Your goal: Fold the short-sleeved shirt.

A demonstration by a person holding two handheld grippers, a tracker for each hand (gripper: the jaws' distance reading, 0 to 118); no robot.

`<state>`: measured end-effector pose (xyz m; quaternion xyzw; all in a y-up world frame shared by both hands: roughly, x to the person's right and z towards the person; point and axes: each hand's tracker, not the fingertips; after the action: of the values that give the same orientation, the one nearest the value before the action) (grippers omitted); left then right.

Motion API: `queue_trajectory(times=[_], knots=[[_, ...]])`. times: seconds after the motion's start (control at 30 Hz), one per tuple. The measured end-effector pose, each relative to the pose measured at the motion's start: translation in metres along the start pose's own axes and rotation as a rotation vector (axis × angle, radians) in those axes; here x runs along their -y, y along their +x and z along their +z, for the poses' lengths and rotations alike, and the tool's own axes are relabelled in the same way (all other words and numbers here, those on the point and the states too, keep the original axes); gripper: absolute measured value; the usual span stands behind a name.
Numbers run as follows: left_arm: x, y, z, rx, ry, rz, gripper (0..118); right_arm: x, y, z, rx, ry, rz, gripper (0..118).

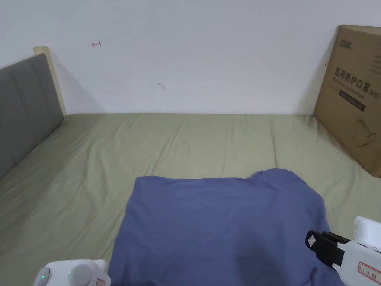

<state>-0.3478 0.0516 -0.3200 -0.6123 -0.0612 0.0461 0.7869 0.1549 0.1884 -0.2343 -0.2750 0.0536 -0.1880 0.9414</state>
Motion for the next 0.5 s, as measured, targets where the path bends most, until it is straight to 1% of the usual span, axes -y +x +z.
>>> queue_trajectory(times=[0.07,0.1,0.13,0.17,0.2,0.23,0.27,0.3,0.33,0.4,0.43,0.5], knots=[[-0.002,0.008,0.000,-0.060,-0.017,-0.032,111,0.001,0.003,0.003,0.012,-0.001,0.005,0],[-0.003,0.011,0.002,-0.067,-0.018,-0.034,108,0.001,0.005,0.005,0.017,0.002,0.005,0],[-0.003,0.016,0.008,-0.095,0.002,-0.061,104,0.000,0.007,0.005,0.021,0.003,0.003,0],[0.001,0.021,0.017,-0.108,0.042,-0.089,89,0.000,0.012,0.005,0.025,0.000,-0.003,0],[0.004,0.026,0.026,-0.118,0.084,-0.117,66,-0.001,0.016,0.006,0.029,-0.004,-0.008,0],[0.008,0.031,0.038,-0.121,0.134,-0.147,27,-0.002,0.022,0.006,0.038,-0.013,-0.013,0],[0.009,0.035,0.044,-0.050,0.166,-0.148,3,-0.003,0.027,0.006,0.050,-0.021,-0.011,0],[0.015,0.037,0.056,0.027,0.175,-0.125,3,-0.005,0.033,0.008,0.052,-0.030,-0.001,0],[0.018,0.041,0.064,0.023,0.187,-0.099,3,-0.008,0.040,0.010,0.057,-0.044,0.013,0],[0.020,0.046,0.082,0.048,0.242,-0.112,3,-0.012,0.053,0.013,0.095,-0.089,0.037,0],[0.020,0.047,0.092,0.056,0.266,-0.109,3,-0.013,0.061,0.013,0.105,-0.124,0.041,23],[0.020,0.048,0.107,0.090,0.294,-0.096,3,-0.016,0.080,0.005,0.129,-0.255,0.038,102]])
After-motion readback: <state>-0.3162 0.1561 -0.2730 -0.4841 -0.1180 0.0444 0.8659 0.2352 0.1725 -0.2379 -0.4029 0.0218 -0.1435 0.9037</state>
